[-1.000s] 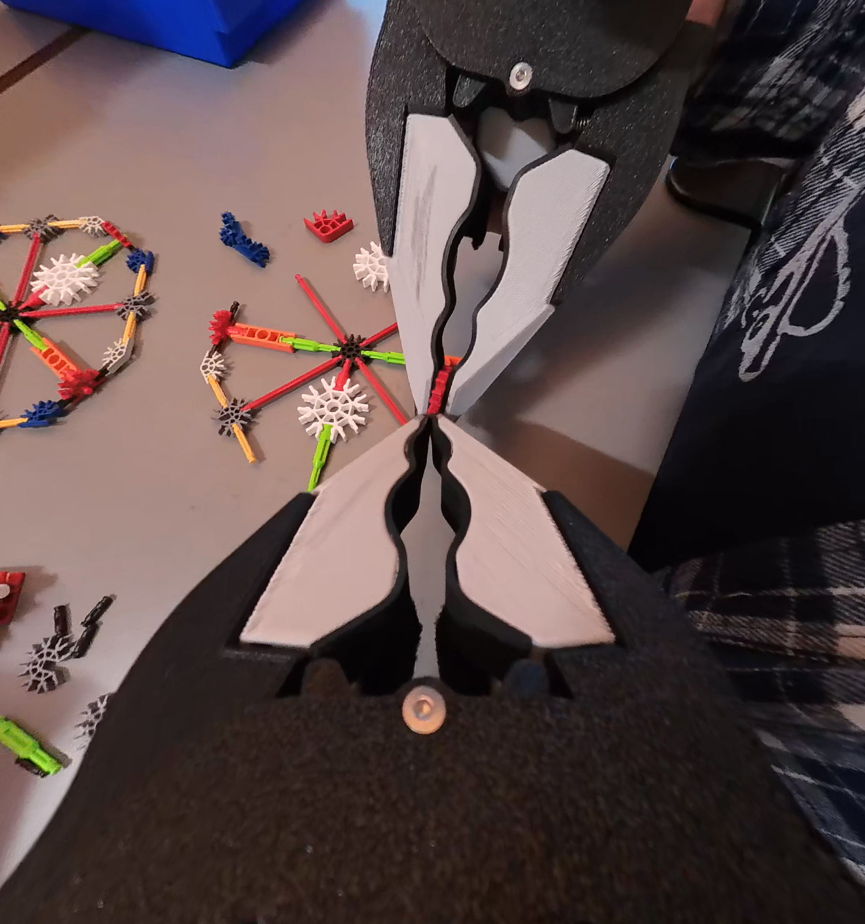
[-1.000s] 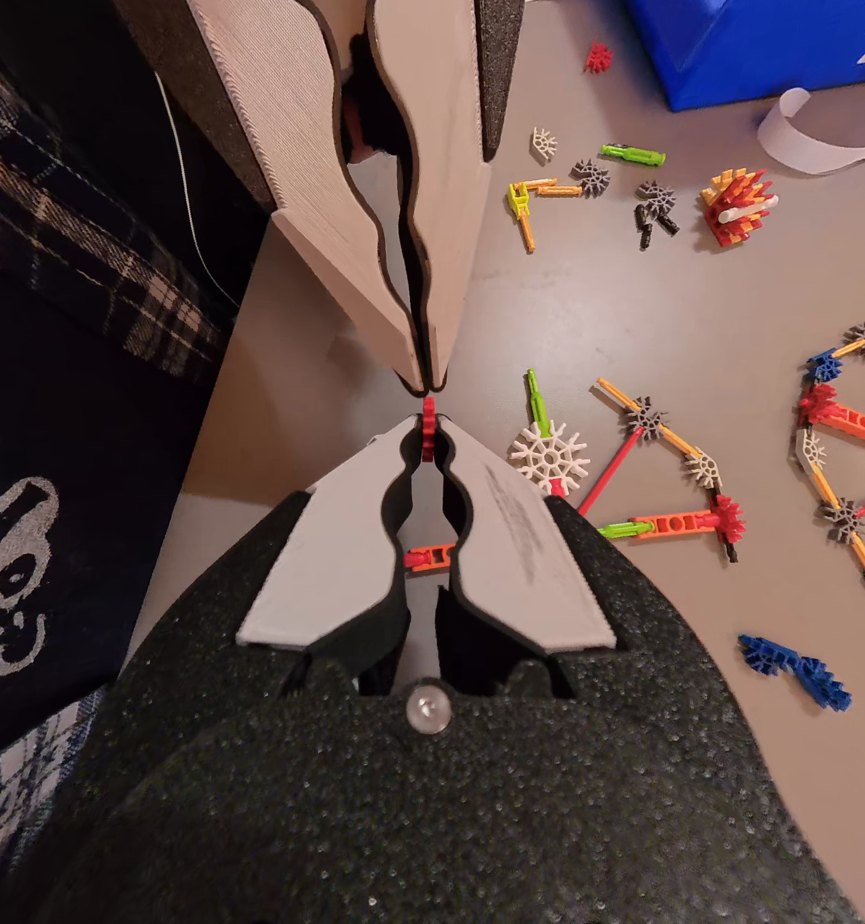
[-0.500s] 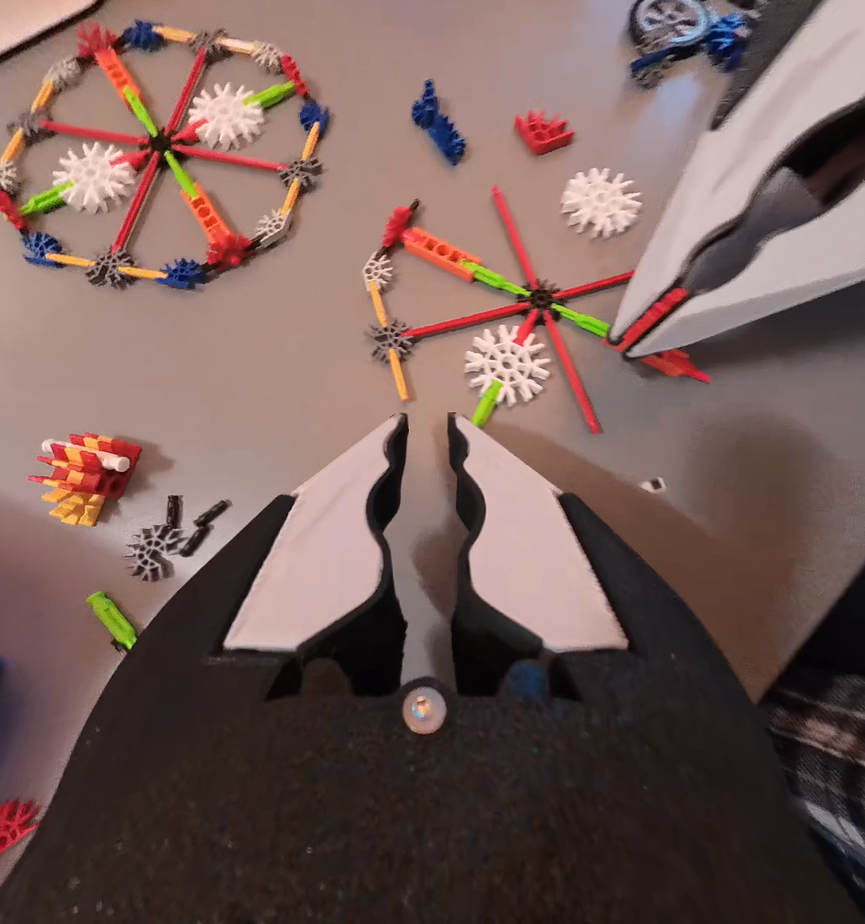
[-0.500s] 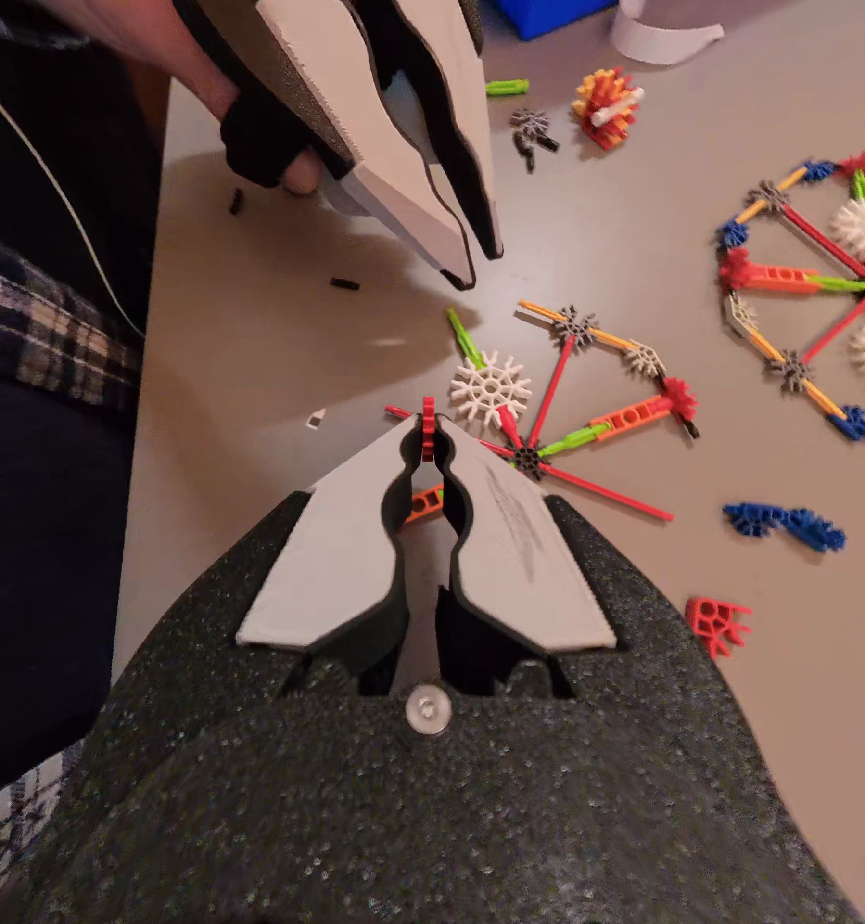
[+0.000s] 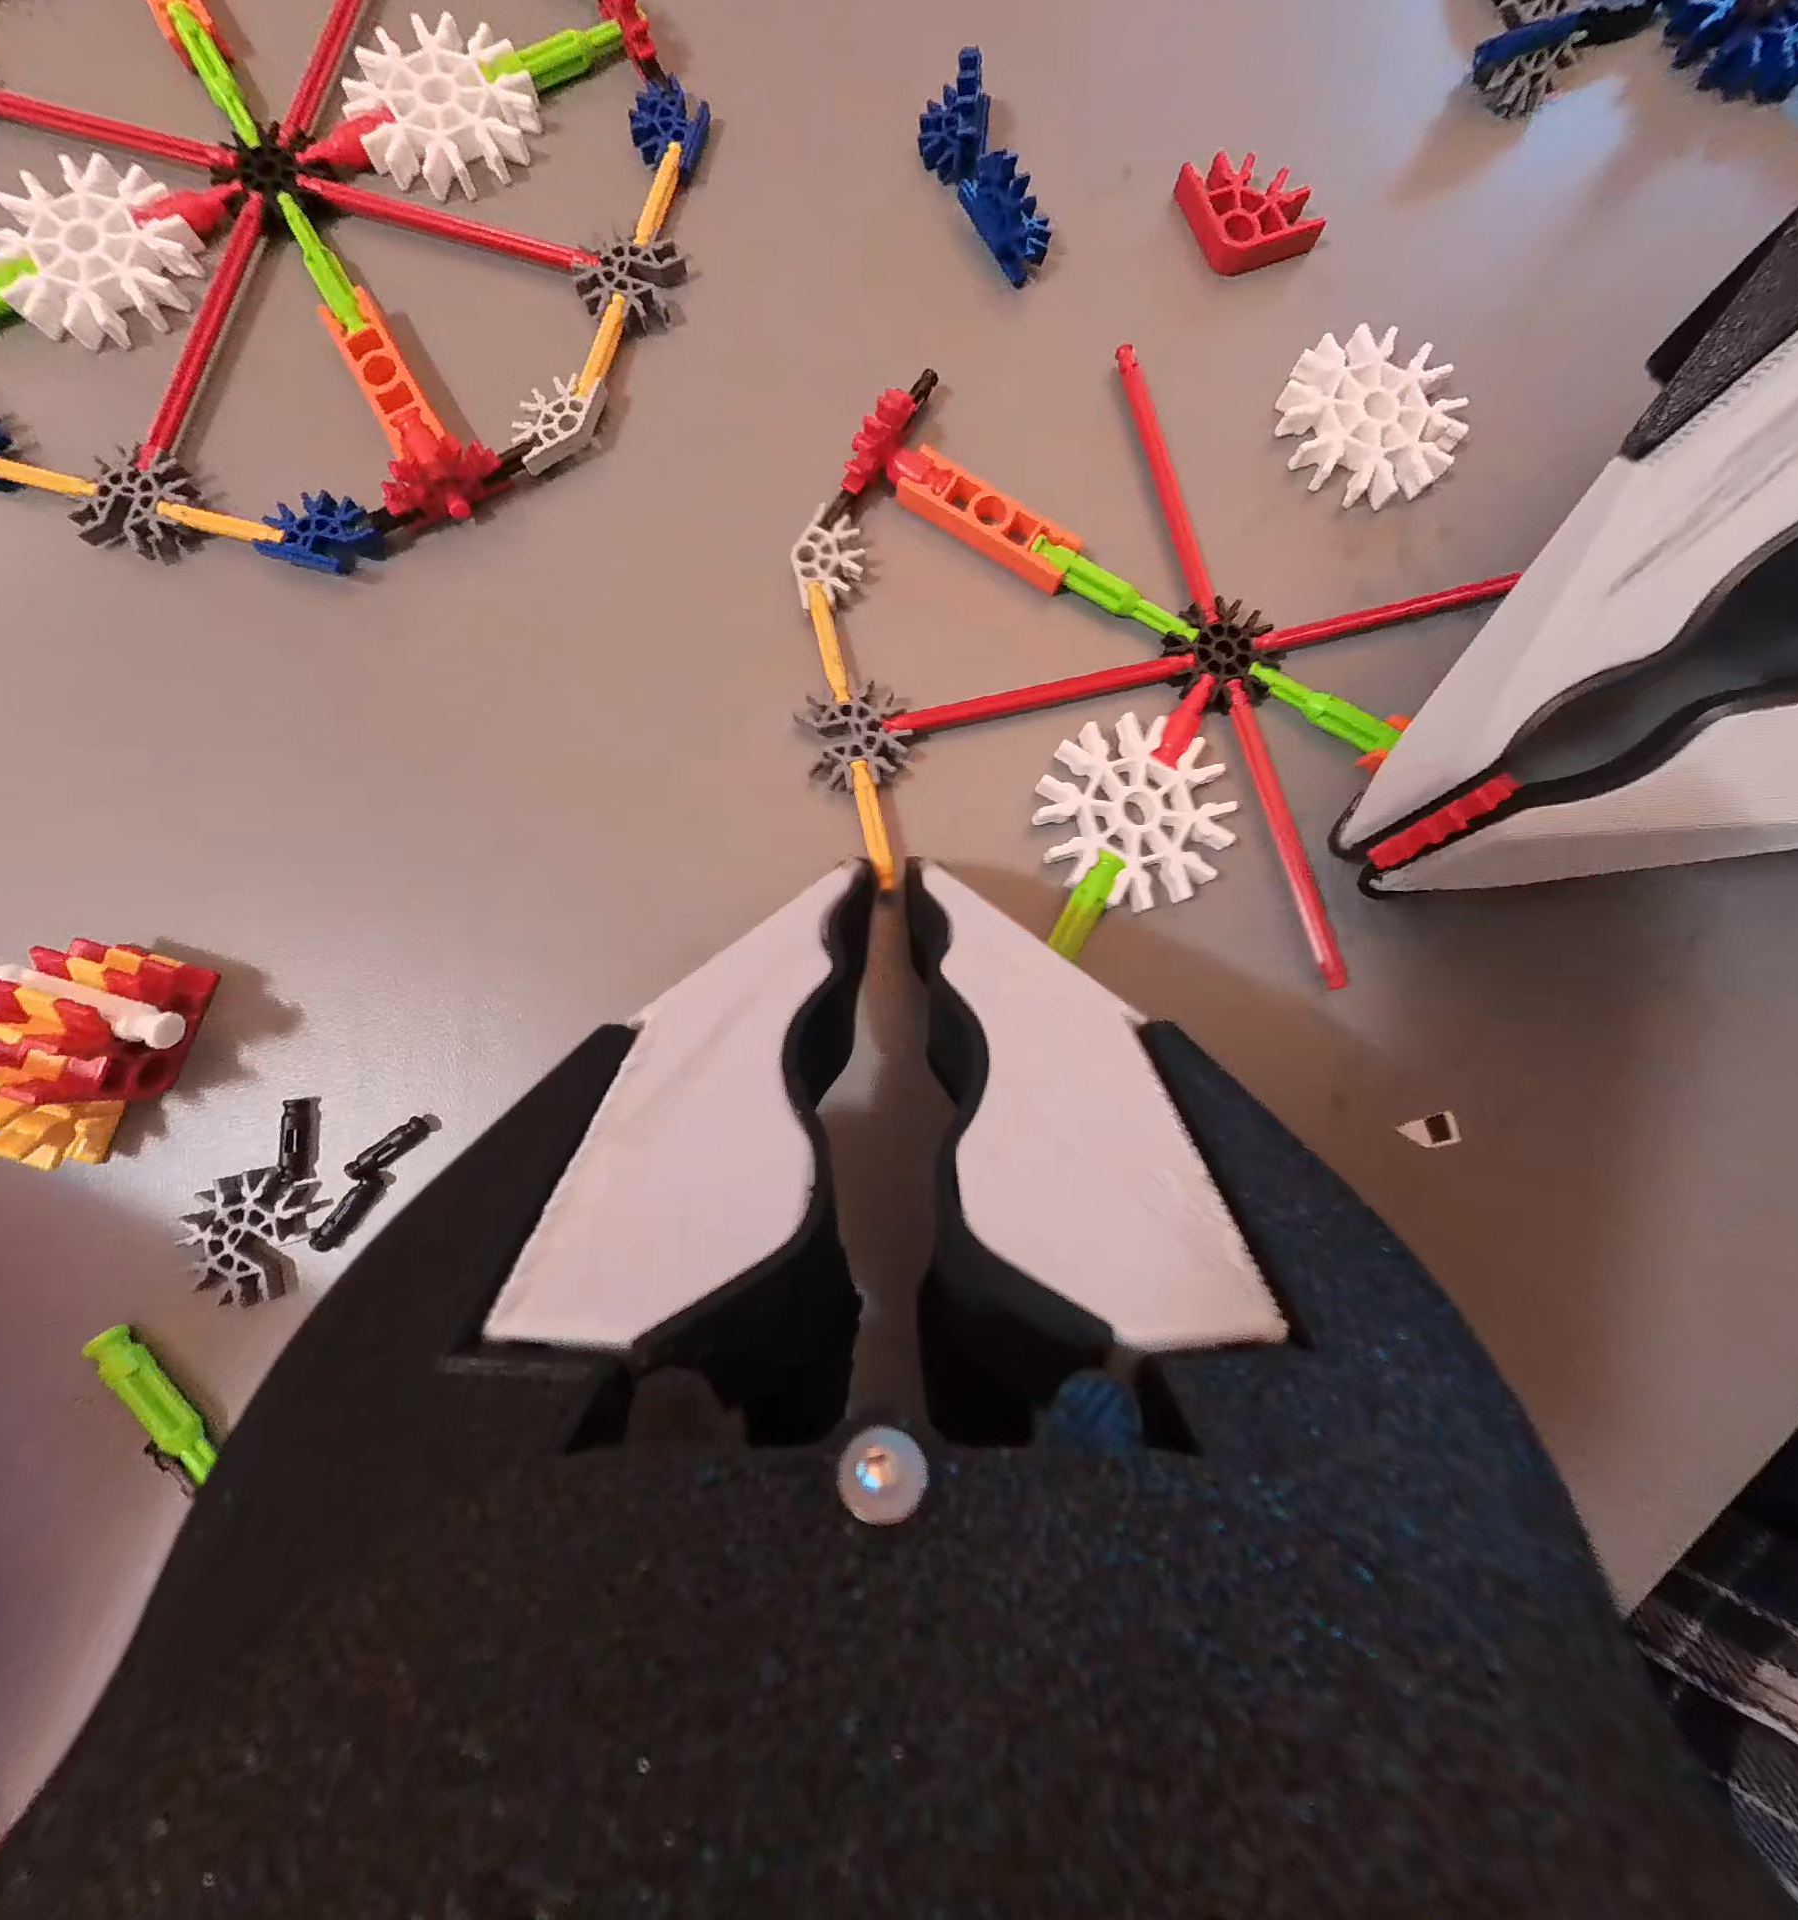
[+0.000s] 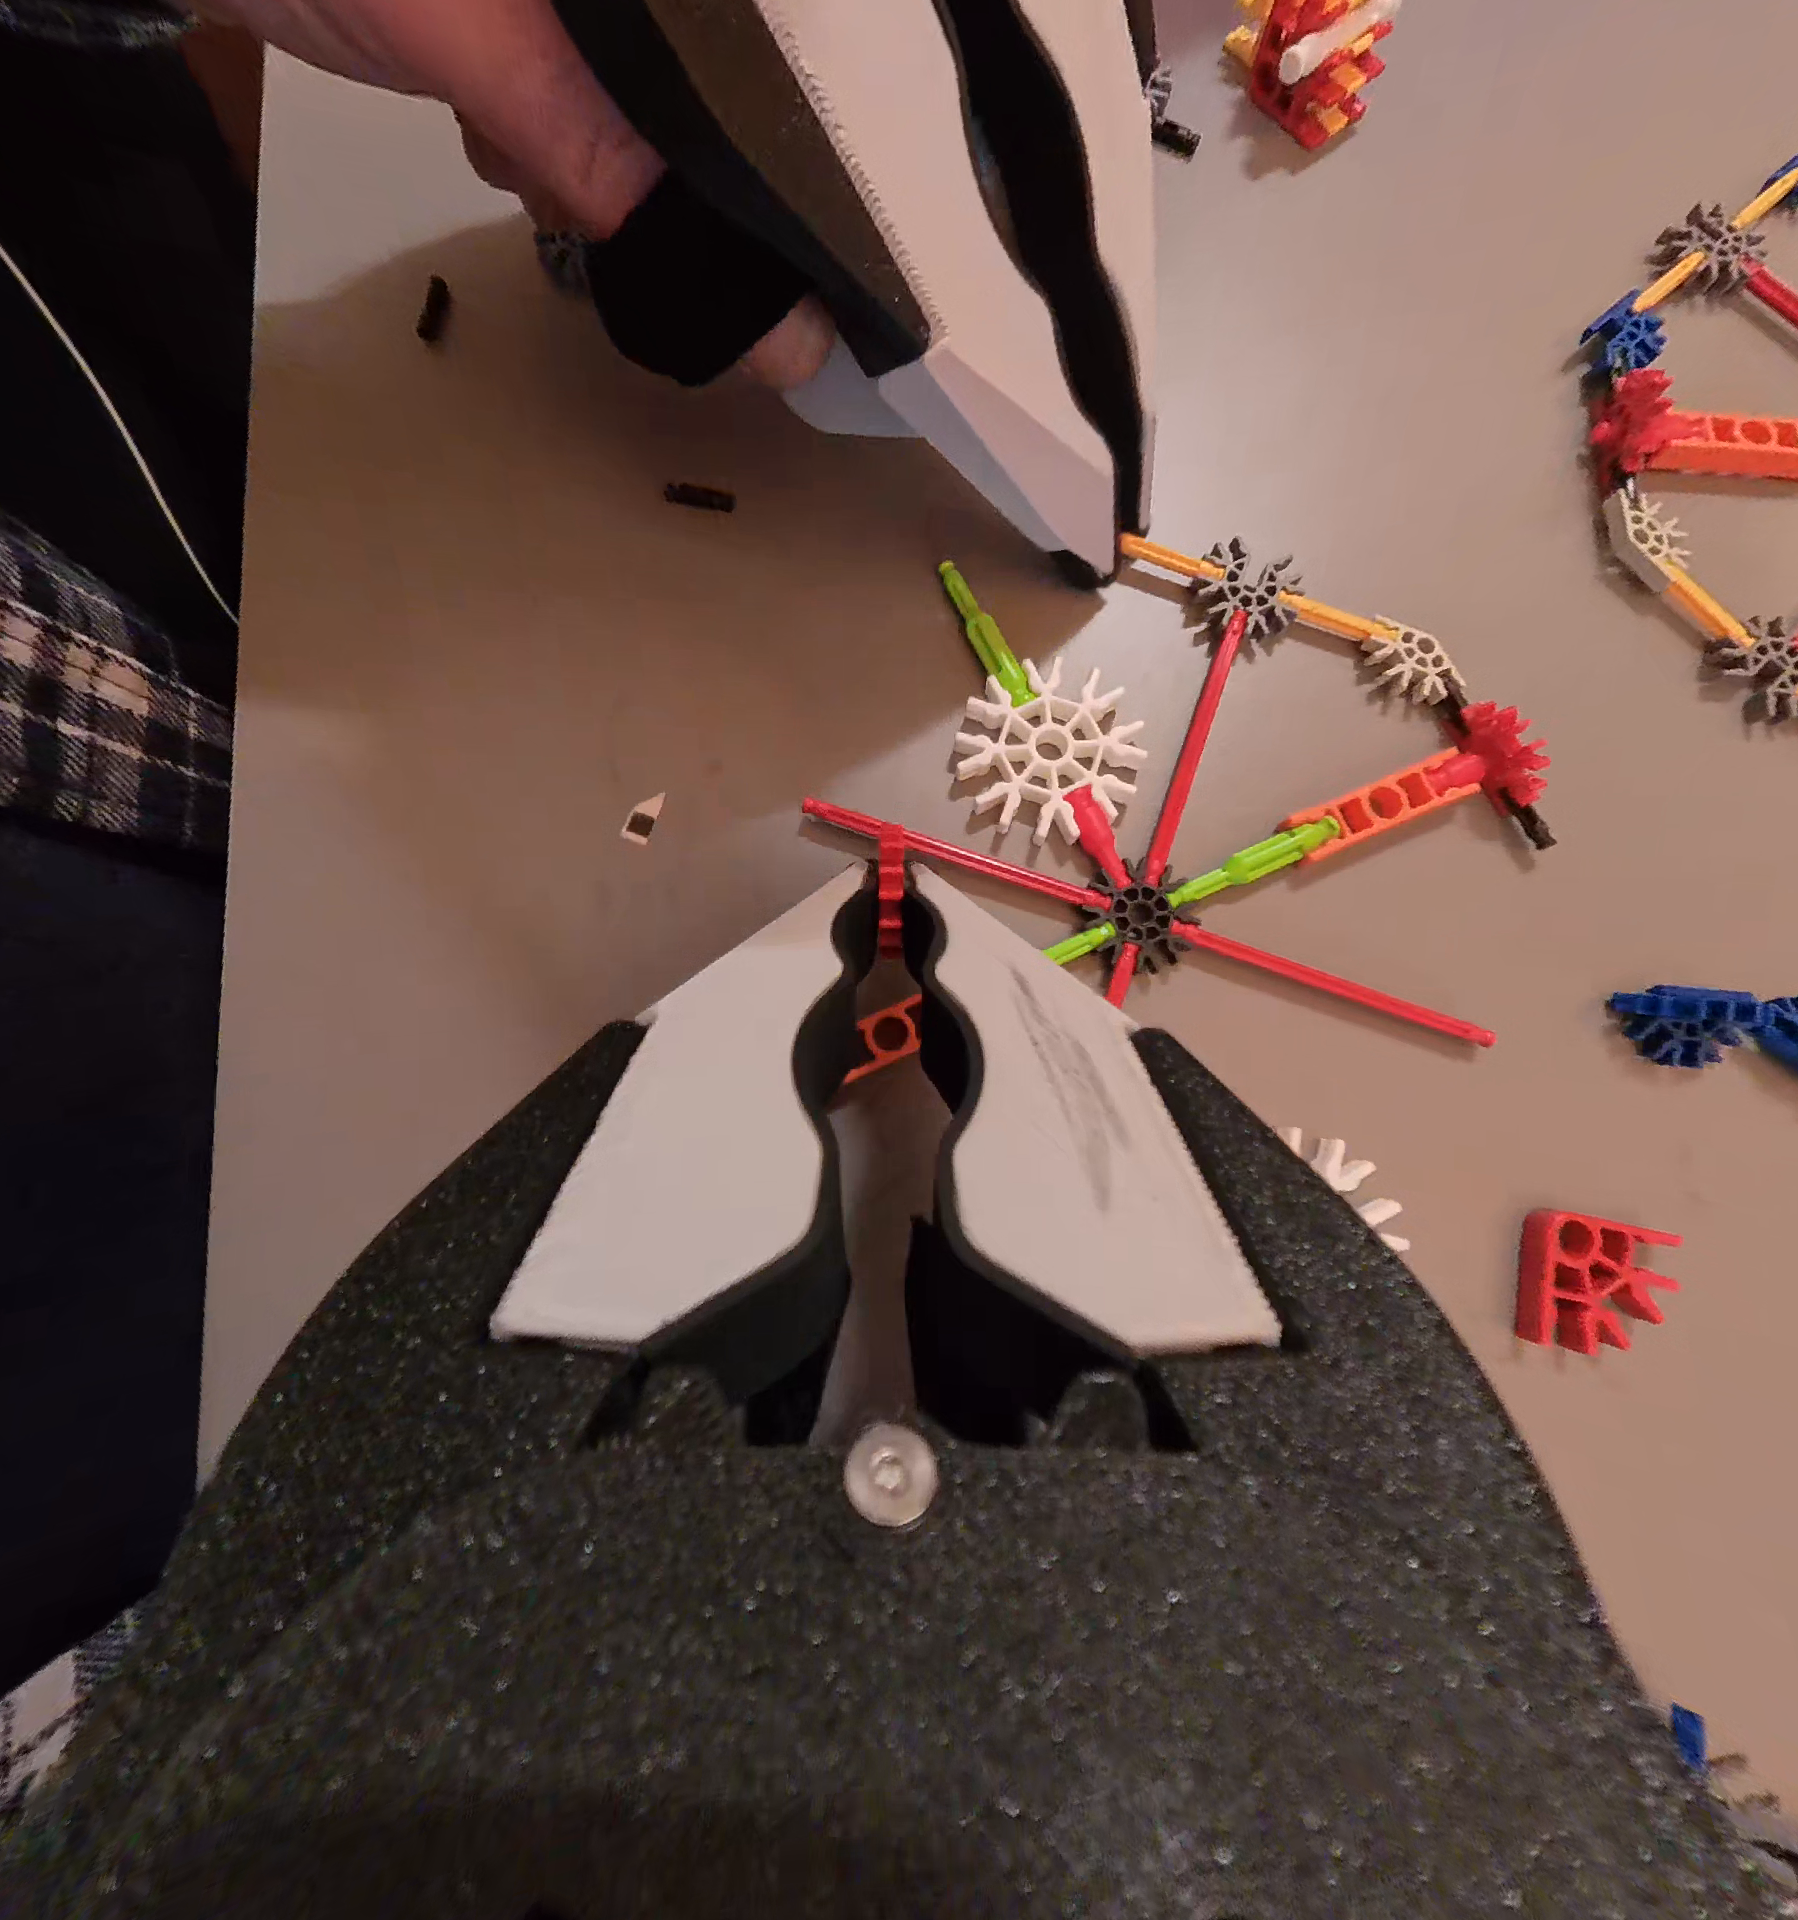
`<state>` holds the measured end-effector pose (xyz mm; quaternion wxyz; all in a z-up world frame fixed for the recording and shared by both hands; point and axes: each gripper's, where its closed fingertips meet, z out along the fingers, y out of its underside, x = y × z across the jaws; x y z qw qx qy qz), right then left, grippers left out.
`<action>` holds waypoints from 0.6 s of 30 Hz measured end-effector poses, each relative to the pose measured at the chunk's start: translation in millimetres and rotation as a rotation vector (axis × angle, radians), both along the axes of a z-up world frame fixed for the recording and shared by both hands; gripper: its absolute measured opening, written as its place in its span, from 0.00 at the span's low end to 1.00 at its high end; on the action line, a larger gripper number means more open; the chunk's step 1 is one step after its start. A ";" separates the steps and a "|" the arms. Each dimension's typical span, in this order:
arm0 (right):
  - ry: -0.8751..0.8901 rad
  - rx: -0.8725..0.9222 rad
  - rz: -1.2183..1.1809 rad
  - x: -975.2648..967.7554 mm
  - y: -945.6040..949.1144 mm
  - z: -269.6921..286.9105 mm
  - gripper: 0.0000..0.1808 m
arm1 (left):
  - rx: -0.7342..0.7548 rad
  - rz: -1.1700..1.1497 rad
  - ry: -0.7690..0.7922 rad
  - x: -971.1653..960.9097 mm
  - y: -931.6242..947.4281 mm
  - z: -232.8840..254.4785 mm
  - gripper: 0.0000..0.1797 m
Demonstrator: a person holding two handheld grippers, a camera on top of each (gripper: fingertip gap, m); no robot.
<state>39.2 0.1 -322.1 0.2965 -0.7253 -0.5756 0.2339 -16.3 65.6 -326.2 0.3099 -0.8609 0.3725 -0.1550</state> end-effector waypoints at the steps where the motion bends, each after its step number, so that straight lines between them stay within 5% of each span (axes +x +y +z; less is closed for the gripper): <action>1: -0.004 -0.001 0.001 0.1 -0.1 -1.4 0.01 | -0.001 0.000 0.000 -0.2 -0.3 -0.1 0.02; 18: 0.003 -0.016 0.019 -4.1 -2.1 -6.4 0.01 | -0.013 0.020 0.007 -7.9 -12.4 0.0 0.02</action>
